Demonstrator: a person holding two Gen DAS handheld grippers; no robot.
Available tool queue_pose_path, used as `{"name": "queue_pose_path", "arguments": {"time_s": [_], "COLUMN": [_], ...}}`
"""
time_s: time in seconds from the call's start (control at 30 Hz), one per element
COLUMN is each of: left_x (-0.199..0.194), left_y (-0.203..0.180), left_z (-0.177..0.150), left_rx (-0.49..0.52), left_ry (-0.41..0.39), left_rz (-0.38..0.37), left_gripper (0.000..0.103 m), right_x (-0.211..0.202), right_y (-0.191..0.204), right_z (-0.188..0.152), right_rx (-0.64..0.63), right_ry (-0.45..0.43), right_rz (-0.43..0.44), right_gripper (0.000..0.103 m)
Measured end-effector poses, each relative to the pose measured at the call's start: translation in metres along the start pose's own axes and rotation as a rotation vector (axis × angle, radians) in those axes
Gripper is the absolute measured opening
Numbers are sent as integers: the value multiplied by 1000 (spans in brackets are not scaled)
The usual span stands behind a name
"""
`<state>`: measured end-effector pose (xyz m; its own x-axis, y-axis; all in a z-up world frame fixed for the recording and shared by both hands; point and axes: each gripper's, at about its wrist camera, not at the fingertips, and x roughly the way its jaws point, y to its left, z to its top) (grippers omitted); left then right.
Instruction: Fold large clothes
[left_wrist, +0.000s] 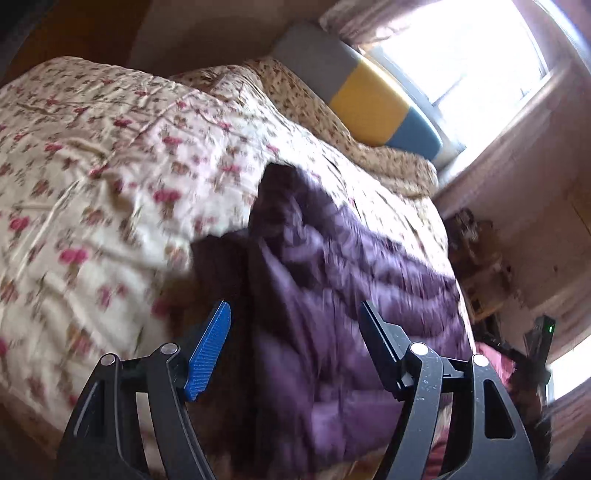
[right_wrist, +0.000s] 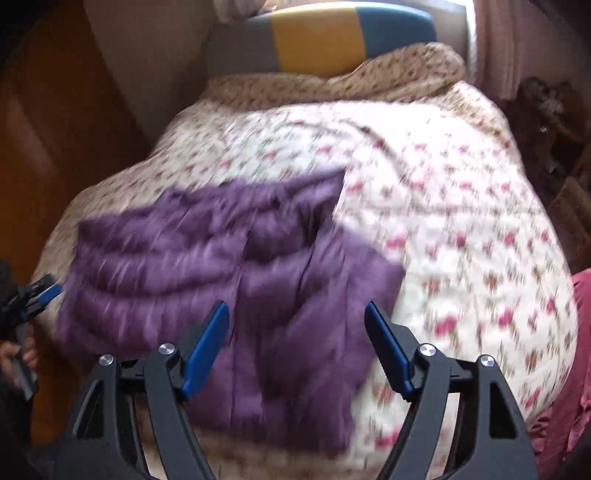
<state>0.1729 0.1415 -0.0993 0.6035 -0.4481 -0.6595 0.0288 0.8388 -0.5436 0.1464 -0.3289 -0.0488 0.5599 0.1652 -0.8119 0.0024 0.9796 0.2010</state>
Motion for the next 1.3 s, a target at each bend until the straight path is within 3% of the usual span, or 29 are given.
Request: {"name": "queue_pose_path", "arguments": {"time_s": [0.1, 0.23, 0.3, 0.33, 0.37, 0.43, 0.57, 0.7, 0.87, 1.03, 1.3], "left_x": [26, 58, 68, 74, 78, 79, 91, 114, 134, 144, 143], "left_y": [3, -3, -6, -7, -8, -9, -15, -14, -8, -7, -8], "left_z": [26, 44, 45, 46, 46, 45, 46, 43, 33, 33, 32], "left_rx": [-65, -106, -96, -85, -76, -54, 28, 109, 180, 192, 177], "left_ry": [14, 51, 65, 70, 68, 58, 17, 6, -18, -48, -53], "left_rz": [15, 77, 116, 144, 172, 207, 340, 455, 530, 559, 549], "left_gripper": [69, 53, 34, 18, 11, 8, 8, 8, 8, 8, 8], "right_x": [36, 81, 96, 99, 96, 88, 82, 115, 147, 174, 171], "right_y": [-2, -10, -7, -3, 1, 6, 15, 19, 20, 21, 21], "right_z": [24, 41, 43, 43, 44, 45, 43, 43, 41, 39, 42], "right_rx": [68, 138, 147, 133, 111, 86, 55, 34, 9, -3, 1], "right_ry": [-3, 40, 61, 63, 43, -14, -121, -119, -93, -59, -47], "right_rz": [-24, -28, -25, -30, -46, -76, -177, -250, -279, -296, -319], "right_gripper": [75, 69, 46, 24, 13, 9, 8, 8, 10, 13, 15]}}
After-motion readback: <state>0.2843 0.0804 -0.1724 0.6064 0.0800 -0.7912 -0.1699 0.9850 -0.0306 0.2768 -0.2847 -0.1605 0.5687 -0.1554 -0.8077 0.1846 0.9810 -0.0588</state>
